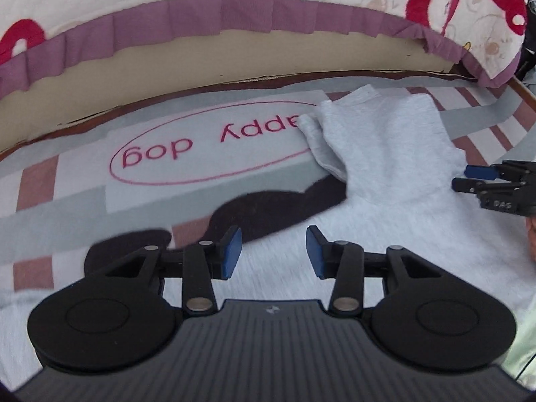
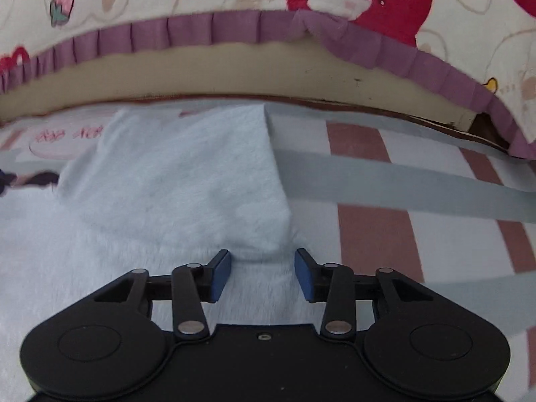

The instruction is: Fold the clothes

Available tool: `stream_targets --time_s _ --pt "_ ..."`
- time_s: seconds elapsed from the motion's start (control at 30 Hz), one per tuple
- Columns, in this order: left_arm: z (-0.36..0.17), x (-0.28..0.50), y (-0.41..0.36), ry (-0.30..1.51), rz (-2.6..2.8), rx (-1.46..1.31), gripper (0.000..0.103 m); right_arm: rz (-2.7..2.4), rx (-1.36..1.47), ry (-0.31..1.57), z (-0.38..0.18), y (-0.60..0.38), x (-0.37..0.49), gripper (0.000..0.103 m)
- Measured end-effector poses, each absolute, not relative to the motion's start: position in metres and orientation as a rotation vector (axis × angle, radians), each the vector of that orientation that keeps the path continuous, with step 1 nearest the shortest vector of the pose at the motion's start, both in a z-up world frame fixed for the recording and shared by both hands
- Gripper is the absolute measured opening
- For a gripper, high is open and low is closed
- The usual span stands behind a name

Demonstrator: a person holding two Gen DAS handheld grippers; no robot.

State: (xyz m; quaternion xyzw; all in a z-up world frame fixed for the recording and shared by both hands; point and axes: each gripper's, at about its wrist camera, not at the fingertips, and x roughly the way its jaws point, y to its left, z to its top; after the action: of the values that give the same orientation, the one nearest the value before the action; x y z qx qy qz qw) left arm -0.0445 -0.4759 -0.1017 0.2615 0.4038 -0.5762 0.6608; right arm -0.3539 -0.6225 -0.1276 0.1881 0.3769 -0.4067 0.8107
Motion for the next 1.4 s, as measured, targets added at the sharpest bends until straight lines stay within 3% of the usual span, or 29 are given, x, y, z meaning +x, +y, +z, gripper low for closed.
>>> stream_targets --time_s 0.13,0.37,0.47,0.57,0.7,1.0,1.27,1.37,1.4 --pt "-0.113 -0.037 -0.504 0.912 -1.324 0.541 0.047 -0.905 0.343 0.814 -0.127 -0.621 -0.353 0.048" --pt "-0.137 -0.046 -0.562 0.993 -1.428 0.47 0.049 -1.013 0.623 0.654 -0.101 -0.624 -0.402 0.047" --pt "-0.145 -0.054 -0.582 0.983 -1.441 0.477 0.054 -0.934 0.822 0.604 -0.092 -0.627 -0.415 0.053" --pt "-0.148 -0.061 -0.594 0.922 -1.425 0.49 0.059 -0.873 0.887 0.694 -0.094 -0.623 -0.408 0.054" --pt "-0.15 -0.07 -0.605 0.855 -1.407 0.495 0.069 -0.876 0.651 0.877 -0.097 -0.605 -0.377 0.053" --pt "-0.149 -0.036 -0.582 1.103 -1.561 0.231 0.069 -0.751 0.563 0.896 -0.095 -0.614 -0.352 0.05" --pt "-0.142 -0.073 -0.58 0.841 -1.597 0.426 0.07 -0.741 0.631 0.874 -0.114 -0.626 -0.344 0.054" --pt "-0.154 -0.075 -0.589 0.821 -1.523 0.418 0.07 -0.657 0.852 0.774 -0.115 -0.635 -0.36 0.061" --pt "-0.157 -0.074 -0.591 0.819 -1.512 0.404 0.065 -0.64 0.946 0.732 -0.116 -0.64 -0.366 0.062"
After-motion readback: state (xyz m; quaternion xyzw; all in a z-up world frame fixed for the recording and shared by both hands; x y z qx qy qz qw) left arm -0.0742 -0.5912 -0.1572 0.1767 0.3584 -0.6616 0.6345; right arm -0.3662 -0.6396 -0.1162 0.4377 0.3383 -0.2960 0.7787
